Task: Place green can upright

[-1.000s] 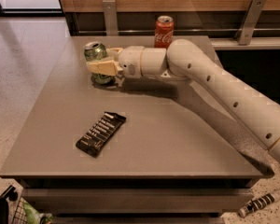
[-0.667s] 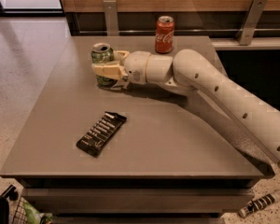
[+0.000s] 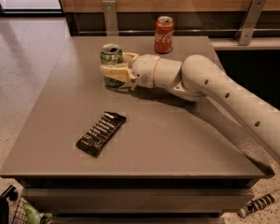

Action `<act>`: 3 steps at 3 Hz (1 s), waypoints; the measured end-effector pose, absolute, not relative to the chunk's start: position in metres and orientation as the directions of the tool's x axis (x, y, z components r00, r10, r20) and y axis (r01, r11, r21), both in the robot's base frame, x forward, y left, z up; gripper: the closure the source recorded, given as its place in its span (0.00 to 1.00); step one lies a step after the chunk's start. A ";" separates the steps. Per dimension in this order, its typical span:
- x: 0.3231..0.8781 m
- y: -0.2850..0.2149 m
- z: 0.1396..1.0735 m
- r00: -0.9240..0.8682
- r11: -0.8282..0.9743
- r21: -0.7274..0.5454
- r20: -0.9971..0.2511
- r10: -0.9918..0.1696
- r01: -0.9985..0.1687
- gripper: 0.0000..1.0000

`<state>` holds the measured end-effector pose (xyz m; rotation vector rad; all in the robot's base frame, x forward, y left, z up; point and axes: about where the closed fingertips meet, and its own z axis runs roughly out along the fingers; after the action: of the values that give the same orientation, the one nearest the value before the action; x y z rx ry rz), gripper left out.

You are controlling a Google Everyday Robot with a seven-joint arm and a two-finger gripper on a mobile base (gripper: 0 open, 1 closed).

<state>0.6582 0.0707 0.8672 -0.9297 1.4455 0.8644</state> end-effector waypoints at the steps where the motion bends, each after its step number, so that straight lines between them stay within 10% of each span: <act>1: 0.658 0.071 0.869 -0.031 0.414 0.001 -0.997 -0.067 -0.910 0.60; 3: 0.658 0.071 0.869 -0.031 0.414 0.001 -0.997 -0.067 -0.910 0.14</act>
Offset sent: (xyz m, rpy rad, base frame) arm 0.0000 0.0001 0.0014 0.0000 0.0000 0.0001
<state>0.6581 0.0710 0.8690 -0.9301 1.4453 0.8647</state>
